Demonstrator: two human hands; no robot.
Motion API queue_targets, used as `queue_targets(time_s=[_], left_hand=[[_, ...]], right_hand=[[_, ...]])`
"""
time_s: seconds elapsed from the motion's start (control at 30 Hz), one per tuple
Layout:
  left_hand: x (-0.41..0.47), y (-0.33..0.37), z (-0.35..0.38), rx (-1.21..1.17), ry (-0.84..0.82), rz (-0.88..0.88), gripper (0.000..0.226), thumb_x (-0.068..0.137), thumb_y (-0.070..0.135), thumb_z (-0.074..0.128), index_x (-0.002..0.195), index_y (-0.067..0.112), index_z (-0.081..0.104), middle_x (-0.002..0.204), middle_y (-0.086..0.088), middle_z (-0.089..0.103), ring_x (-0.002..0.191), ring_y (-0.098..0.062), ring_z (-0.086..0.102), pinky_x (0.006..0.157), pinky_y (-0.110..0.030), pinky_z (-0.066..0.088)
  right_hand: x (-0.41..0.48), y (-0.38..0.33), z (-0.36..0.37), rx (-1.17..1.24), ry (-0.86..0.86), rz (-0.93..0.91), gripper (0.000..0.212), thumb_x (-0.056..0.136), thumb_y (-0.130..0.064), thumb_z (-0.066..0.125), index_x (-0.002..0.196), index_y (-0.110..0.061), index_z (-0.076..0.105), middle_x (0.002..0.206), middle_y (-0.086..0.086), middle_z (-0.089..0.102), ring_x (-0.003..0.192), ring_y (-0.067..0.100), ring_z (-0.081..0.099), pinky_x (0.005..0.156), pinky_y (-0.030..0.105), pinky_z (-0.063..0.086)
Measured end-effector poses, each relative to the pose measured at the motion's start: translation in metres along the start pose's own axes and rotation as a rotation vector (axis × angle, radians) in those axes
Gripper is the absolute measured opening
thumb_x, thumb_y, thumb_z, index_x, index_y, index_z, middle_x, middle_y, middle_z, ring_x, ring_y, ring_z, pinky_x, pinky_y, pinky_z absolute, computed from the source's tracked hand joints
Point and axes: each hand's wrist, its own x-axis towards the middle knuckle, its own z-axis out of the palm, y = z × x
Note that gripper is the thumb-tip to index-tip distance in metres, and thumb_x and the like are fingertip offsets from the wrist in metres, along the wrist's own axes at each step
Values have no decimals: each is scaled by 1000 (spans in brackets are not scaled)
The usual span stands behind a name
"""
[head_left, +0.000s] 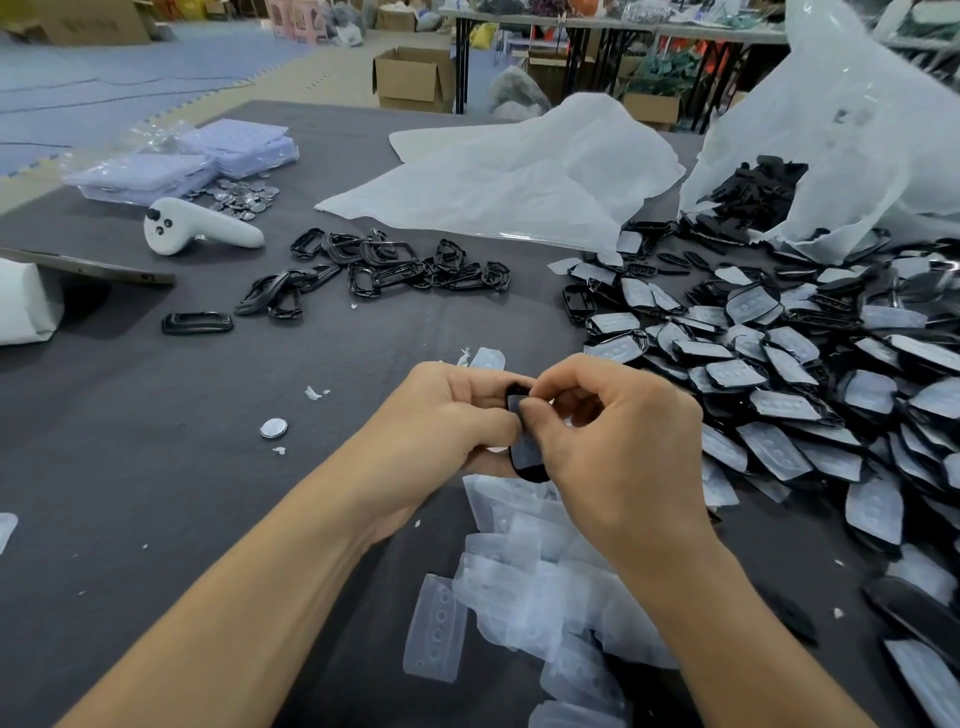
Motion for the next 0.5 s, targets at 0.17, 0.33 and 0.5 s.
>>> queue_targets(time_s=[0.17, 0.33, 0.5], left_hand=[[-1, 1, 3, 17, 64, -3, 44, 91, -22, 47, 114, 2, 75, 96, -16, 80, 76, -18, 78, 63, -17, 58], [2, 0, 5, -49, 144, -26, 44, 88, -23, 46, 107, 3, 77, 88, -15, 79, 74, -20, 78, 61, -22, 60], [6, 1, 2, -125, 250, -12, 40, 92, -19, 50, 104, 8, 76, 96, -11, 80, 77, -17, 74, 61, -22, 59]], right_hand=[[1, 0, 3, 61, -55, 177, 22, 78, -38, 81, 81, -32, 60, 69, -15, 65, 68, 4, 63, 56, 18, 47], [6, 2, 0, 234, -159, 322, 26, 72, -52, 76, 89, -36, 64, 81, -17, 71, 72, 5, 68, 66, 28, 57], [5, 2, 0, 307, -243, 385, 24, 73, -43, 74, 91, -36, 60, 73, -7, 75, 63, 15, 71, 66, 45, 61]])
